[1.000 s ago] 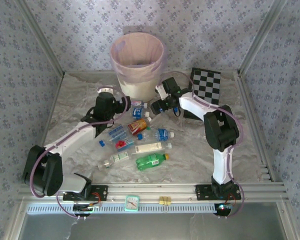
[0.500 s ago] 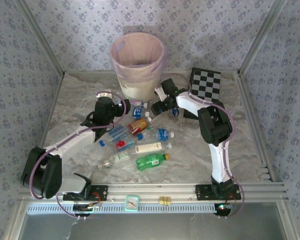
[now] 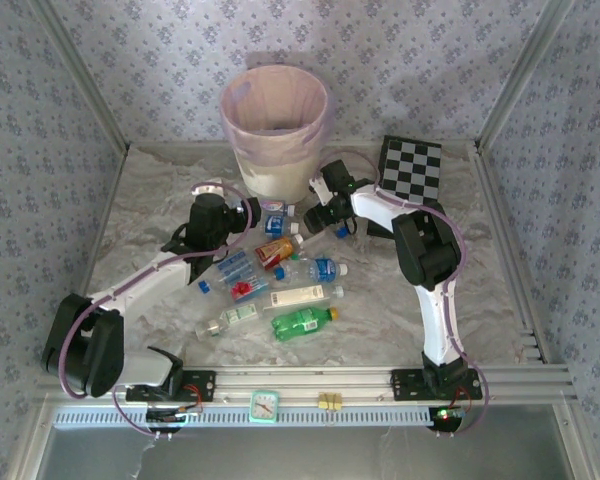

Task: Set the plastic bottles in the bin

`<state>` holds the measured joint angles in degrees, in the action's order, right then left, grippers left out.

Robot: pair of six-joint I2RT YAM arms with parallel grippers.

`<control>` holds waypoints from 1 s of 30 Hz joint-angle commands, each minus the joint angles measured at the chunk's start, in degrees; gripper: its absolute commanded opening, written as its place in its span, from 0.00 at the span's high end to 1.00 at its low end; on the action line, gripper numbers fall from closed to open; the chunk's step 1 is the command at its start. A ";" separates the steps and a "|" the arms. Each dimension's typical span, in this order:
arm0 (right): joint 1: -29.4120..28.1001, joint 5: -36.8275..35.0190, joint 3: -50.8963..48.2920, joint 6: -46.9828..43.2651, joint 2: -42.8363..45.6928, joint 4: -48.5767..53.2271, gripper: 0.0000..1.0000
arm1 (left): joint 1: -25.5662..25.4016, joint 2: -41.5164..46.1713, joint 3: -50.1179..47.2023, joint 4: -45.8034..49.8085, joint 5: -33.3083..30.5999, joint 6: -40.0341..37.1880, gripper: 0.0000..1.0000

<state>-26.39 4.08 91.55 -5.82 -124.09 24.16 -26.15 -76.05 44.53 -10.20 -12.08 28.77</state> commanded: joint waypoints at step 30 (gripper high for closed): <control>11.23 17.90 -22.58 17.15 27.50 -21.33 0.54 | 2.79 0.94 -1.93 -1.92 -1.68 4.80 0.00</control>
<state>-16.60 17.67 70.61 6.00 -101.54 8.05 -24.34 -76.05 43.42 -10.37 -13.32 31.66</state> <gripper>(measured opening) 0.512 0.996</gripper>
